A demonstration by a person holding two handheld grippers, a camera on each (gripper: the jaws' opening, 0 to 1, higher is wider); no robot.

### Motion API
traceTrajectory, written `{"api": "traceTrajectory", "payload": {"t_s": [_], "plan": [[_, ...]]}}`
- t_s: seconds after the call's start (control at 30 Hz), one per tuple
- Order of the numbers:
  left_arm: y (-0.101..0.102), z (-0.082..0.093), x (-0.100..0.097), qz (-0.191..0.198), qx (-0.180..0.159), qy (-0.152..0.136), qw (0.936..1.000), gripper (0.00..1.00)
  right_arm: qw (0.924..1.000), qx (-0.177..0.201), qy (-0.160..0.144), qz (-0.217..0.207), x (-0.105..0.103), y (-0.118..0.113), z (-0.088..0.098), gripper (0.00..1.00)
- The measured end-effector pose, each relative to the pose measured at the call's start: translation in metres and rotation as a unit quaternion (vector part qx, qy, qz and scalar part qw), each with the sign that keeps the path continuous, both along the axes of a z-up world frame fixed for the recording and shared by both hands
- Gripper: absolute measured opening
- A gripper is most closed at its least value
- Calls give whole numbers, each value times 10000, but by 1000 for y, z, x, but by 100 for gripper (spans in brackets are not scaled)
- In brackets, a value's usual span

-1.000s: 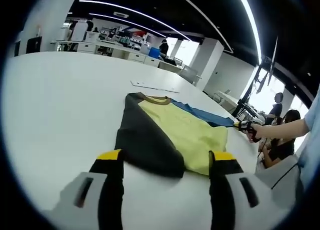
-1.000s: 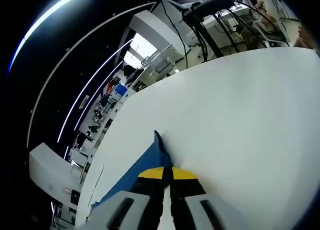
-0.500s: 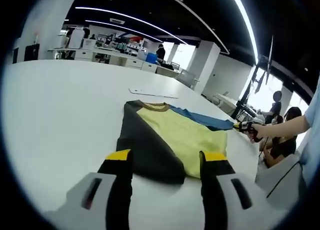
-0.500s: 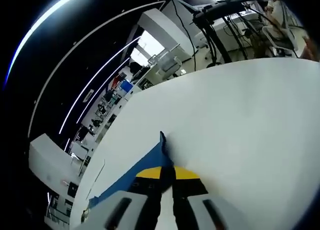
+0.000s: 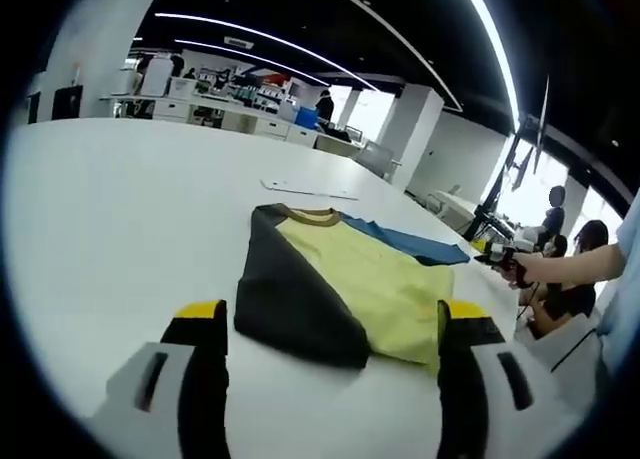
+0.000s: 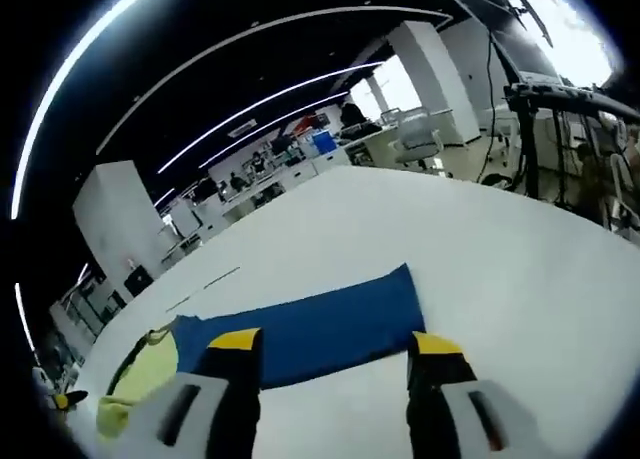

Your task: Fold the garment on the visible template until the final outline fits inside the template.

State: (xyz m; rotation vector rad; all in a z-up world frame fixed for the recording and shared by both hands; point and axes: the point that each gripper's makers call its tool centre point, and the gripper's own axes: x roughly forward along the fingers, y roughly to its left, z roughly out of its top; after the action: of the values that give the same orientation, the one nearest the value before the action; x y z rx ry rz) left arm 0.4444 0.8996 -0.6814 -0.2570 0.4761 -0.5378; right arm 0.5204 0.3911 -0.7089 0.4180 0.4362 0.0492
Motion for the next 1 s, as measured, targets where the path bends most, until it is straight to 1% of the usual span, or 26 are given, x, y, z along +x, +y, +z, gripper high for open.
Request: {"api": "traceTrajectory", "payload": {"t_s": [0.03, 0.1, 0.13, 0.23, 0.27, 0.3, 0.4, 0.5, 0.53, 0.67, 0.77, 0.8, 0.83, 0.9, 0.97, 1.0], "plan": [[1, 0, -1, -27, 41, -7, 10000, 88, 9997, -111, 19, 215, -1, 7, 0, 72], [3, 0, -3, -58, 118, -4, 9999, 89, 9964, -352, -65, 769, -3, 27, 3, 82], [3, 0, -5, -78, 145, -2, 9999, 90, 9942, -405, -101, 990, -5, 35, 5, 86], [8, -1, -9, -98, 220, 27, 9997, 94, 9865, -389, -99, 1588, -11, 63, 9, 98], [10, -2, -10, -94, 229, 32, 9997, 95, 9823, -476, -105, 1809, -14, 73, 12, 100], [12, -2, -11, -83, 220, 36, 9997, 96, 9770, -542, -159, 2058, -17, 81, 15, 100], [16, -4, -15, -53, 206, 75, 9997, 98, 9660, -657, -255, 2489, -25, 104, 25, 100], [18, -8, -21, -65, 248, 114, 9996, 99, 9618, -750, -305, 2615, -27, 113, 33, 100], [18, -9, -23, -60, 246, 131, 9996, 99, 9588, -725, -394, 2718, -29, 121, 39, 100], [18, -16, -27, -13, 142, 233, 9996, 97, 9543, -724, -513, 2855, -30, 137, 50, 100], [19, -23, -25, 174, -20, 359, 9992, 97, 9528, -671, -549, 2910, -30, 144, 51, 100], [18, -25, -25, 238, -120, 417, 9988, 96, 9522, -666, -510, 2937, -30, 149, 50, 100], [18, -26, -24, 277, -139, 438, 9986, 95, 9520, -672, -496, 2945, -30, 149, 49, 100], [15, -30, -25, 292, -162, 481, 9983, 95, 9493, -700, -495, 3025, -33, 155, 48, 100], [14, -34, -26, 367, -272, 591, 9972, 95, 9470, -720, -462, 3095, -35, 159, 47, 100], [14, -35, -26, 384, -282, 589, 9971, 95, 9464, -728, -463, 3112, -36, 160, 47, 100]]}}
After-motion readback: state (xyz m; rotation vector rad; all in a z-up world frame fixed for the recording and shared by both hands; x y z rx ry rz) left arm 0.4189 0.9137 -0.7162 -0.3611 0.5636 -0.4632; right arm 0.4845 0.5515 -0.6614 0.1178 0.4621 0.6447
